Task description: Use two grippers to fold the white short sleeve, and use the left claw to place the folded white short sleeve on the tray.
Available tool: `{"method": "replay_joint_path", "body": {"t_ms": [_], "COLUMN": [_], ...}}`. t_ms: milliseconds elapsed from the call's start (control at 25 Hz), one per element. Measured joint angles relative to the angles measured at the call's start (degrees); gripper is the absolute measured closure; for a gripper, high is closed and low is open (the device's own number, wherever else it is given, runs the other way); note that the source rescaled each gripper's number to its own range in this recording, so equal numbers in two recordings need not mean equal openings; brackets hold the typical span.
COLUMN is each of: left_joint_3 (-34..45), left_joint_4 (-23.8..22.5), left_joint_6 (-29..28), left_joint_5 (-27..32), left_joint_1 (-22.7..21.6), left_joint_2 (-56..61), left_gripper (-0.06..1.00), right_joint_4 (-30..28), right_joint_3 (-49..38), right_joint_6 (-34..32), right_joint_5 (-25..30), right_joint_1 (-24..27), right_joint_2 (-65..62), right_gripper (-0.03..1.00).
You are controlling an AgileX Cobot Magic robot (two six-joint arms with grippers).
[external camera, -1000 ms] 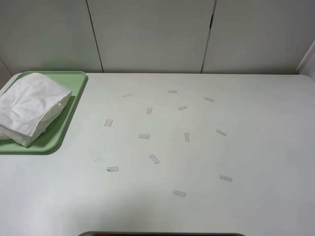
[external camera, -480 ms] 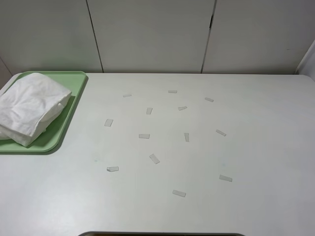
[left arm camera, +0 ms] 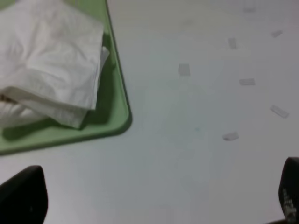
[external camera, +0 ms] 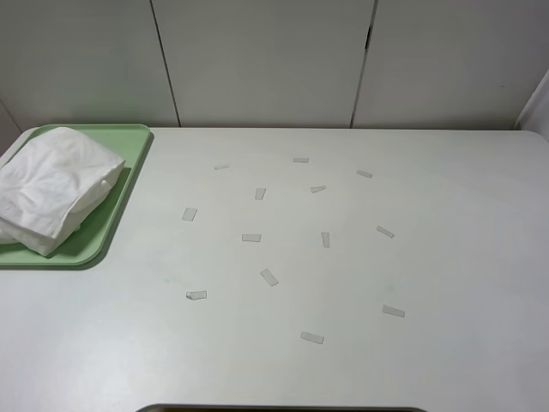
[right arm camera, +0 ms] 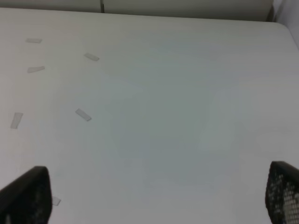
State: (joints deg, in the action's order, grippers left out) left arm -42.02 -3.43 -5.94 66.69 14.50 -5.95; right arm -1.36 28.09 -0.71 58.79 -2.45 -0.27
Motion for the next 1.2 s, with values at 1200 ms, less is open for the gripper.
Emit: {"method": "replay_joint_path", "body": {"t_ms": [1200], "left_joint_3": [12.9], "left_joint_4": [2.1], "left_joint_6": [8.5], "left_joint_5": [-5.4], "left_joint_1": [-9.2], "left_joint_2": [4.5], "left_gripper": [-0.05], "right_joint_4": [0.0], "right_joint_3": [0.0], "right_joint_6": [0.0], "right_joint_5": [0.0], "right_joint_1": [0.0], "right_joint_2": [0.0], "right_gripper": [-0.03]}}
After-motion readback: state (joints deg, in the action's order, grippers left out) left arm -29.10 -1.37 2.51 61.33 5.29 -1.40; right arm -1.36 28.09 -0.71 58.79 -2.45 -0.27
